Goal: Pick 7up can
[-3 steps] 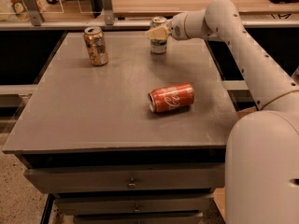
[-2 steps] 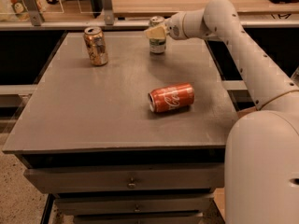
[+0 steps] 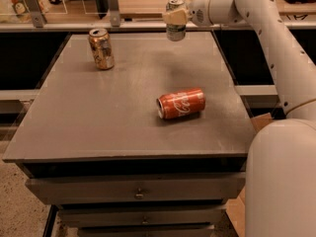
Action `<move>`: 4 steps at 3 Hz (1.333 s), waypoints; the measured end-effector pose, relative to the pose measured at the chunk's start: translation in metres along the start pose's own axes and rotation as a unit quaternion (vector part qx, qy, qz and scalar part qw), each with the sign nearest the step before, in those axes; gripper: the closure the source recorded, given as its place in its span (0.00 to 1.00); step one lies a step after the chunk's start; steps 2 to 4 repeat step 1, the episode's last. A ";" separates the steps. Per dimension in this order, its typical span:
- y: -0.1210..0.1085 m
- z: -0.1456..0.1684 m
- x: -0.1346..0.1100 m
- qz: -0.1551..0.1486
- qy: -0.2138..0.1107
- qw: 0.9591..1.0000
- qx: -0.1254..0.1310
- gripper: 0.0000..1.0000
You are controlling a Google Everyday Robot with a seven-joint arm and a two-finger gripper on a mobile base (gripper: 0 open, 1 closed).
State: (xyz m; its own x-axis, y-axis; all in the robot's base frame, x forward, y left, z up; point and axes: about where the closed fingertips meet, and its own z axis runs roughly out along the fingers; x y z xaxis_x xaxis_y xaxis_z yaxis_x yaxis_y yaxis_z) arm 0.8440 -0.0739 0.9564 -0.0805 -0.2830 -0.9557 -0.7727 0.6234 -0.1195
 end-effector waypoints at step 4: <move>0.000 0.000 0.000 0.000 0.000 1.000 0.000 1.00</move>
Offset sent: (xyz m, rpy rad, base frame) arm 0.0000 0.0000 0.0000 0.0000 0.0000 0.0000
